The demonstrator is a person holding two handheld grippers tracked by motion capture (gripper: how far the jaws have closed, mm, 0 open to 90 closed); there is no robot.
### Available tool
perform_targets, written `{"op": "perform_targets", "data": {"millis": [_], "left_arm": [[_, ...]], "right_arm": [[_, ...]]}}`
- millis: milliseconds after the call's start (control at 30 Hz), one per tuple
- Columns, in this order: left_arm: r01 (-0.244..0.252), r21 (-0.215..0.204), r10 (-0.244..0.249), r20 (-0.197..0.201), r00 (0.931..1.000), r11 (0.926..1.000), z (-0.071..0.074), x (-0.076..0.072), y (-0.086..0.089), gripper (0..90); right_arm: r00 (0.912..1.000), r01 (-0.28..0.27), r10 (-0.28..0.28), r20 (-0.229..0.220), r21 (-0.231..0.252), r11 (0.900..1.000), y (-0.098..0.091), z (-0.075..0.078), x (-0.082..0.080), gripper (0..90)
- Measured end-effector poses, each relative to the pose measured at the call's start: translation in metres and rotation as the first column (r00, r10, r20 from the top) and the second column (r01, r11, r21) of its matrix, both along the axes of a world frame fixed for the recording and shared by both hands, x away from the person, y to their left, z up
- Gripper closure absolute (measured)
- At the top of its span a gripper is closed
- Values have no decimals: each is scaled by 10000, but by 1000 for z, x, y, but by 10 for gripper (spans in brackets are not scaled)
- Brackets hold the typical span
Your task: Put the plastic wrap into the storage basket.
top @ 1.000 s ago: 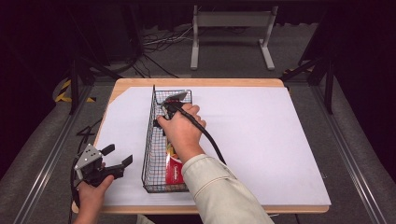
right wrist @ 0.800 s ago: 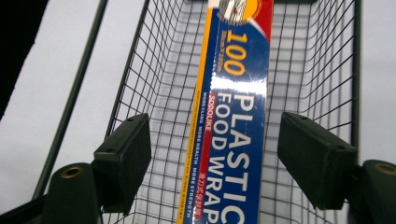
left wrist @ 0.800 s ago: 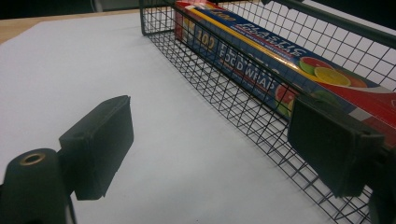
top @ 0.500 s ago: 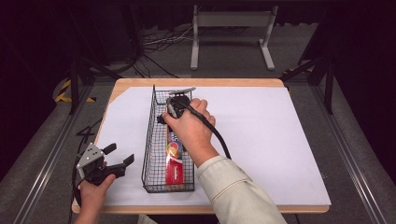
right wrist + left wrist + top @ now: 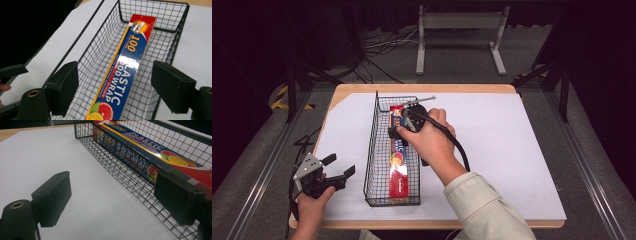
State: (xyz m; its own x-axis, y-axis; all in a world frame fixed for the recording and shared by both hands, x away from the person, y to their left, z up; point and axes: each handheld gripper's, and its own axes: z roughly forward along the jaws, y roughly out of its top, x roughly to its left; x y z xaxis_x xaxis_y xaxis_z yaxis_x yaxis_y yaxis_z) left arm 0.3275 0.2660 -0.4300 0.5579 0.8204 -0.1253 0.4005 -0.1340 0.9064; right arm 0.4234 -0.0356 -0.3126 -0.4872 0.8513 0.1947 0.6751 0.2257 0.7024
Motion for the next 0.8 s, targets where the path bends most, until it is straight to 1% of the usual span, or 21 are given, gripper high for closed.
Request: {"op": "perform_targets", "data": {"millis": [67,100,167,300,333,400,433,533,600,800], "left_arm": [[-13,-3,13,-8,10000,10000,0,0,0,150],[-22,-14,22,-13,10000,10000,0,0,0,150],[-30,-5,30,-31,10000,10000,0,0,0,150],[23,61,-23,-74,10000,10000,-1,1,0,149],[3,30,-3,-109,9999,10000,-1,0,-1,149],[-15,6,15,-82,10000,10000,-1,0,0,149],[3,43,-2,-76,10000,10000,-1,1,0,149],[-3,24,3,-96,10000,10000,-1,0,0,149],[2,35,-1,-101,9999,10000,-1,0,0,149],[-13,34,13,-118,9999,10000,-1,0,0,150]], "right_arm": [[9998,-145,144,158,105,9998,-8,2,-3,229],[9998,-145,144,158,105,9998,-8,2,-3,229],[9991,-365,357,216,341,9988,-19,5,-6,229],[9986,-430,413,344,516,9977,-37,11,-11,229],[9978,-520,496,436,547,9971,-41,13,-12,229],[9962,-662,628,612,549,9963,-50,16,-14,230],[9959,-693,660,623,527,9962,-52,17,-15,229],[9936,-809,781,810,328,9962,-64,20,-17,227],[9930,-850,819,850,334,9958,-70,21,-18,221],[9914,-813,765,1059,419,9958,-98,28,-21,221]]}}
